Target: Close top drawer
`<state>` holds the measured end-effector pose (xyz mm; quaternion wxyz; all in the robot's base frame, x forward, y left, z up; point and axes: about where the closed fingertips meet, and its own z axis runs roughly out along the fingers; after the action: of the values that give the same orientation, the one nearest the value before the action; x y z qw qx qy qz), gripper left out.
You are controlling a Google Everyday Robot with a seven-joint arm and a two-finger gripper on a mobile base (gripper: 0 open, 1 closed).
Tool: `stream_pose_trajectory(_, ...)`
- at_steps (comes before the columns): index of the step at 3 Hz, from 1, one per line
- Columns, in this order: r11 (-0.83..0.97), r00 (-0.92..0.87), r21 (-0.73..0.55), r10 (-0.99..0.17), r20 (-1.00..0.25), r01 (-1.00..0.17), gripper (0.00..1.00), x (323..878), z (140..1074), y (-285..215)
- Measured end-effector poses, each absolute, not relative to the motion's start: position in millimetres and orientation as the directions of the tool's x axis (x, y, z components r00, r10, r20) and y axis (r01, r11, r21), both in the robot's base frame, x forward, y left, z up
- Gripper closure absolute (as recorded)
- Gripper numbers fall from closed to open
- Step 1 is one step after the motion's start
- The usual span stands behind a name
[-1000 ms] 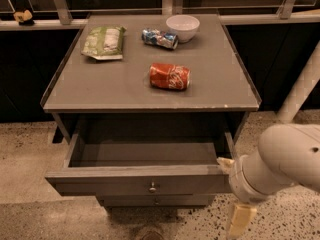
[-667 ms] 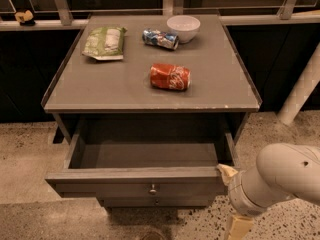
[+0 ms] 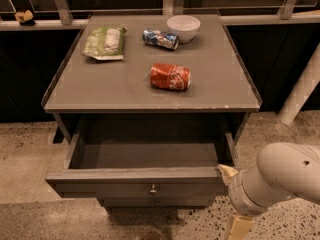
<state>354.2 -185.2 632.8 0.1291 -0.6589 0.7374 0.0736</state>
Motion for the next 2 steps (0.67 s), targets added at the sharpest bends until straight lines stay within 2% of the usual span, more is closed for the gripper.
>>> stream_pose_trajectory(1,0.120,-0.093,-0.077,-0.954,-0.286,-0.990,0.00,354,641,-184)
stream_pose_trajectory(2,0.124,-0.076,-0.155,-0.955,-0.287,-0.980,0.00,342,672,-183)
